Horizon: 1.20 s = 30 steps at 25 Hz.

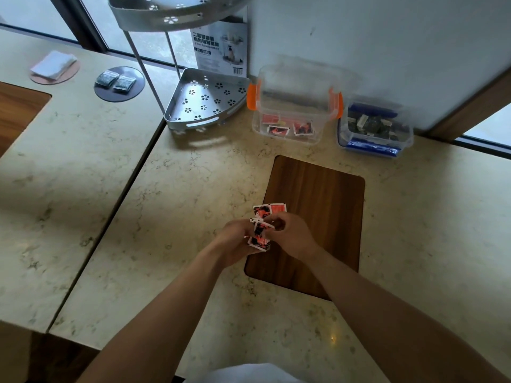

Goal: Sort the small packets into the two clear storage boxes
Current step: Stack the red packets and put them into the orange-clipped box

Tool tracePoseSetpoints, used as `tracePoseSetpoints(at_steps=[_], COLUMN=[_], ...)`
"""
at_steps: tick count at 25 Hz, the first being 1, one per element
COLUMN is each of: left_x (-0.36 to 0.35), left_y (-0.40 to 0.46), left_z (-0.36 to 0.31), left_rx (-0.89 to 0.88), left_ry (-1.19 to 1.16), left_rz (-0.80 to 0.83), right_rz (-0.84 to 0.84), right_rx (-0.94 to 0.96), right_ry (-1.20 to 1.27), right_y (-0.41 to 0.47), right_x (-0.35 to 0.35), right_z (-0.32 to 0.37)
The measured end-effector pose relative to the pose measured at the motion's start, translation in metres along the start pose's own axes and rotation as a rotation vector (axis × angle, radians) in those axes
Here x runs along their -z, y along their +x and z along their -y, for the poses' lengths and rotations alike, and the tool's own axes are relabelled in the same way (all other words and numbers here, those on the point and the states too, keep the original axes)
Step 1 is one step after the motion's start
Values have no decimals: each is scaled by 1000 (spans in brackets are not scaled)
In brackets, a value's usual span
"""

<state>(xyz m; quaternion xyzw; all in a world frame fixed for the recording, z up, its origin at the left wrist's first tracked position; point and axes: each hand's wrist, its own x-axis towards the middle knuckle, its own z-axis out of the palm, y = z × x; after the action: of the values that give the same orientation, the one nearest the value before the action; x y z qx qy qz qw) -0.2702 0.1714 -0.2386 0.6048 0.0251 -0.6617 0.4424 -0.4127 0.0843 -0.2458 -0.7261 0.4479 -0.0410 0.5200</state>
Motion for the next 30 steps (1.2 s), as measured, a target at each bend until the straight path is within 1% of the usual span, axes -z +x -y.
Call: tracePoseSetpoints(at_steps=[2, 4, 5, 6, 7, 8, 9, 11, 13, 16, 18, 21, 23, 25, 26, 27, 30], left_x=[0, 1, 1, 3, 5, 7, 9, 12, 13, 14, 14, 15, 14, 12, 9, 7, 1], left_y=[7, 13, 16, 17, 17, 19, 20, 21, 20, 16, 14, 12, 10, 9, 8, 8, 6], left_z=[-2, -2, -2, -2, -3, -2, -2, -3, -4, -5, -3, -2, -1, 0, -1, 0, -1], left_rx=[-17, -23, -19, -15, -11, -8, -5, -7, -18, -28, -29, -32, -33, -32, -29, -28, -20], left_ry=[-27, -34, -43, -61, -72, -76, -86, -111, -135, -155, -165, -166, -168, -194, -204, -216, -265], left_rz=[-4, -24, -22, -22, -22, -25, -26, -30, -19, -21, -34, -40, -43, -48, -54, -54, -53], right_rz=[-47, -159, -242, -314, -349, -339, -294, -206, -187, -245, -243, -258, -358, -443, -432, -384, -187], right_rx=[-8, -66, -117, -173, -231, -271, -282, -232, -198, -200, -199, -251, -255, -190, -136, -78, 43], right_ry=[60, 150, 133, 61, -33, -110, -166, -219, -222, -164, -145, -42, 55, 92, 87, 54, -25], right_y=[8, 15, 20, 25, 29, 32, 33, 35, 37, 37, 35, 29, 22, 12, 9, 7, 2], right_x=[-4, -4, -2, 1, 2, 2, 2, -1, 0, 0, 0, 2, 6, 6, 3, -1, -16], right_z=[-1, -4, -7, -10, -14, -17, -18, -20, -22, -22, -23, -20, -16, -9, -6, -4, 6])
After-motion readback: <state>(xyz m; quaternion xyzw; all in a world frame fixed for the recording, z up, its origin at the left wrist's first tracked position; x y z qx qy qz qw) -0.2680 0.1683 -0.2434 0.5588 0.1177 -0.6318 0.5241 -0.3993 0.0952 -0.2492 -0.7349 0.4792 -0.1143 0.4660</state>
